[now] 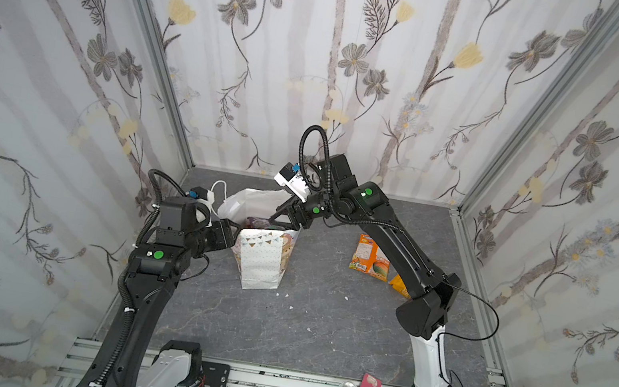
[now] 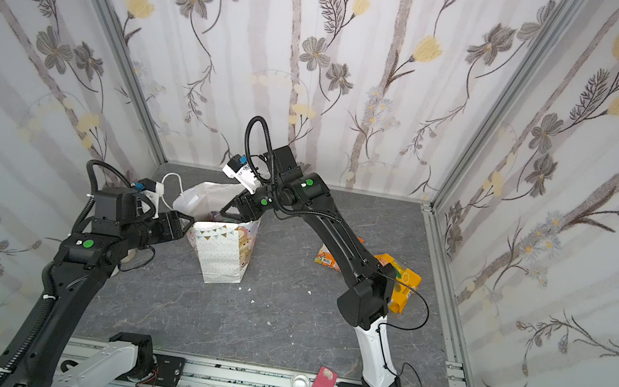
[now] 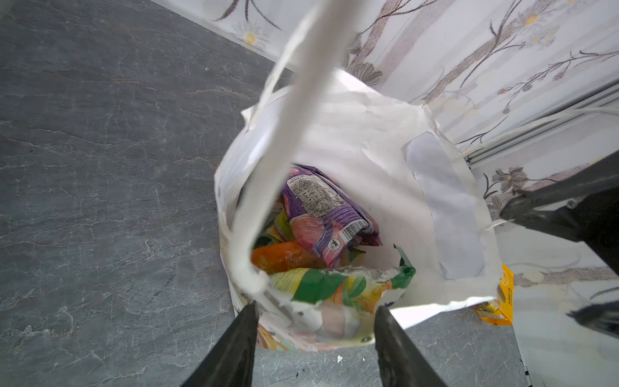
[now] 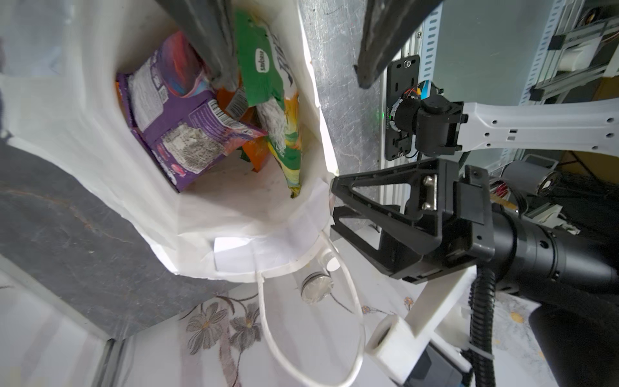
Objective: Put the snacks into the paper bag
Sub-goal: 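Open the right gripper to release the green packet into the bag, then withdraw the right gripper from the bag toward the orange candy packet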
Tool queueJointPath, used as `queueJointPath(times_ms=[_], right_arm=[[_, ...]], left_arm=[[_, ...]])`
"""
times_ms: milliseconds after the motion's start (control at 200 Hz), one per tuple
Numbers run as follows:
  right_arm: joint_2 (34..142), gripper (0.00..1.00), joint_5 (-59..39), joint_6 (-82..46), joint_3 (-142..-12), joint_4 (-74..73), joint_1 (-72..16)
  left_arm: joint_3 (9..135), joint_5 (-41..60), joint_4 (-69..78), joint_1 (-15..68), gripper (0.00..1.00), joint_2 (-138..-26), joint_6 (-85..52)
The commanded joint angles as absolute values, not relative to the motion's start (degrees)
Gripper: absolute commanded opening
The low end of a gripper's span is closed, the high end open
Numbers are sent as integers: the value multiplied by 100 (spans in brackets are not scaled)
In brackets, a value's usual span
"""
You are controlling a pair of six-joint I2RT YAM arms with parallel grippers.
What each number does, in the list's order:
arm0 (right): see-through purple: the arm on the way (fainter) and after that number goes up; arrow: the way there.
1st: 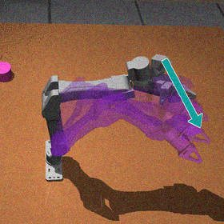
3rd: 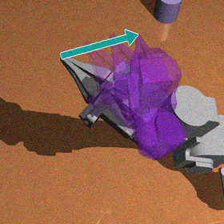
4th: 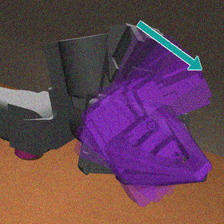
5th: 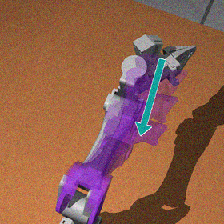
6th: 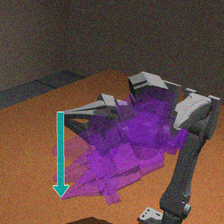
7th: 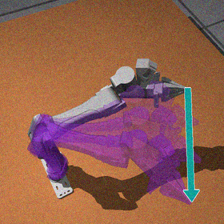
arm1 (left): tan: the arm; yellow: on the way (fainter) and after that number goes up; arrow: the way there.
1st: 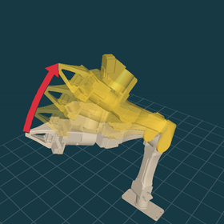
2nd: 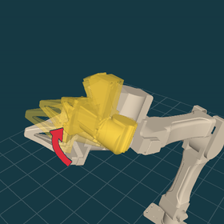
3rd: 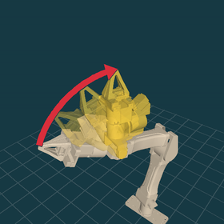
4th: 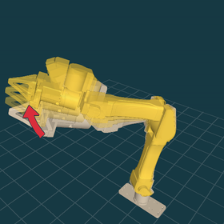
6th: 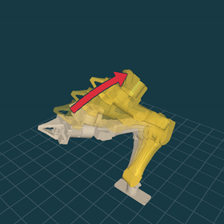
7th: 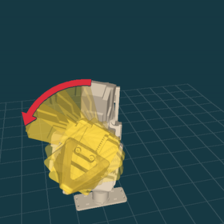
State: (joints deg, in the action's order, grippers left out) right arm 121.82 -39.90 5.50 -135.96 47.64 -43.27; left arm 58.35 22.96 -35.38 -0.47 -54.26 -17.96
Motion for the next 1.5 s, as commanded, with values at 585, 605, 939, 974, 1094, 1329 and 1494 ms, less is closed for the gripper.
queueJointPath(times_ms=[585, 605, 939, 974, 1094, 1329, 1494], right_arm=[[10261, 59, -2566, -126, -12195, 3264, -4804], [10064, 60, -2524, -157, -11882, 3055, -4834], [7300, 72, -936, -886, -8130, 1358, -4738], [7130, 74, -768, -978, -7873, 1369, -4738], [6639, 81, -184, -1345, -7154, 1580, -4383], [6248, 85, 528, -2119, -6167, 1991, -3523], [6399, 90, 612, -2188, -5797, 2057, -3274]], left_arm=[[6272, 1627, -3679, -53, 55, -5260, -1811], [6270, 1593, -3703, -53, 55, -5264, -1798], [6450, 1131, -3823, -63, 66, -5176, -1817], [6451, 1127, -3800, -61, 66, -5230, -1837], [6486, 959, -3761, -70, 66, -5322, -1828], [6463, 1117, -3631, -70, 66, -5375, -1853], [6416, 1307, -3624, -69, 68, -5444, -1824]])
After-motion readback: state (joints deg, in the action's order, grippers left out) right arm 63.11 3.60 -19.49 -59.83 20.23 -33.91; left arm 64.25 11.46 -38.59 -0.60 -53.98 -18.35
